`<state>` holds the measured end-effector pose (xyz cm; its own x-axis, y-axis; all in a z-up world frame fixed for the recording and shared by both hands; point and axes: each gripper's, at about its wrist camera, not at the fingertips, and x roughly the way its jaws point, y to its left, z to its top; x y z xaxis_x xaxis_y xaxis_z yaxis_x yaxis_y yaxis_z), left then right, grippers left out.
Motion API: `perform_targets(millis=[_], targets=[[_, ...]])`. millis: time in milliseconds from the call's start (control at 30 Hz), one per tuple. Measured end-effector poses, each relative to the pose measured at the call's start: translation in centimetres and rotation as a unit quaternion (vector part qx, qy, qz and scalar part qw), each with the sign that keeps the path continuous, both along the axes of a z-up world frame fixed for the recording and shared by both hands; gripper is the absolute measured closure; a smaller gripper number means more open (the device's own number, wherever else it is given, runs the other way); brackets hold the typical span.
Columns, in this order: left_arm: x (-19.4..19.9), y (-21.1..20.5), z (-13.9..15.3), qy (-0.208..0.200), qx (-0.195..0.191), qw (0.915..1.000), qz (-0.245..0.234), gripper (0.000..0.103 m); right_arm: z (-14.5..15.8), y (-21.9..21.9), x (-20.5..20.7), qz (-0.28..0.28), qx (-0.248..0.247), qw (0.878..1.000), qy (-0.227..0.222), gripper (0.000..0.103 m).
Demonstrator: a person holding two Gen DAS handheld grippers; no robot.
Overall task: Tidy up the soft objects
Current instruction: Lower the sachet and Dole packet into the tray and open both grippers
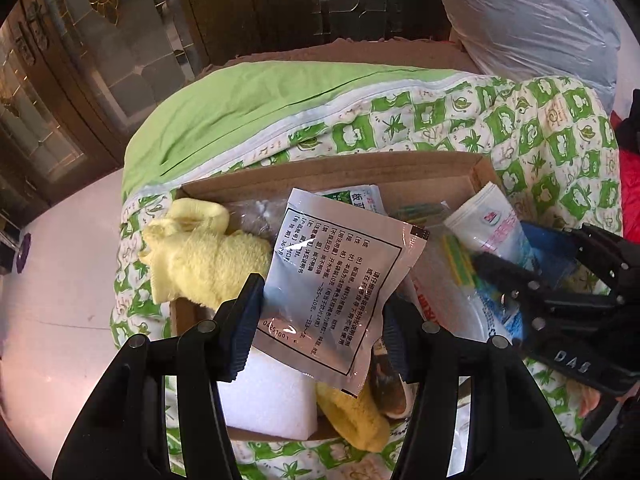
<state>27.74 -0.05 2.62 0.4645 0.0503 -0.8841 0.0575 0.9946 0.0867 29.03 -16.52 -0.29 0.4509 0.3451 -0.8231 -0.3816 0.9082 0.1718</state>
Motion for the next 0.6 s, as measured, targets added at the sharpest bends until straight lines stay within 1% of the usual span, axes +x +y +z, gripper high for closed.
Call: perform_targets(millis=[133,200,267,367,467,600], targets=[[0.6,-0.7,-0.1,0.002,-0.008,1.0000,0.000,0.048,-0.2,0.4,0.3,0.002,-0.007,1.000,-0.005,0.045],[0.8,-1.2,-0.6,0.010,-0.004,0.9999,-0.004,0.048,-0.3,0.3,0.3,0.003,-0.005,1.000,-0.005,0.044],[0.9,-1.7,-1.0,0.007,0.004,0.9999,-0.007,0.048,-0.4,0.2,0.4,0.003,-0.003,1.000,-0.004,0.044],[1.1,-1.8,-1.2,0.011,-0.009,0.9999,-0.004,0.048,-0.4,0.0,0.4,0.003,0.000,1.000,-0.004,0.044],[1.3,-1.8,-1.4,0.010,-0.006,0.9999,-0.003,0.048,-0.5,0.1,0.5,0.003,-0.001,1.000,-0.004,0.044],[1.7,-1.5,-1.5,0.013,-0.015,0.9998,0.002,0.047,-0.6,0.1,0.5,0.005,-0.004,1.000,-0.007,0.043]])
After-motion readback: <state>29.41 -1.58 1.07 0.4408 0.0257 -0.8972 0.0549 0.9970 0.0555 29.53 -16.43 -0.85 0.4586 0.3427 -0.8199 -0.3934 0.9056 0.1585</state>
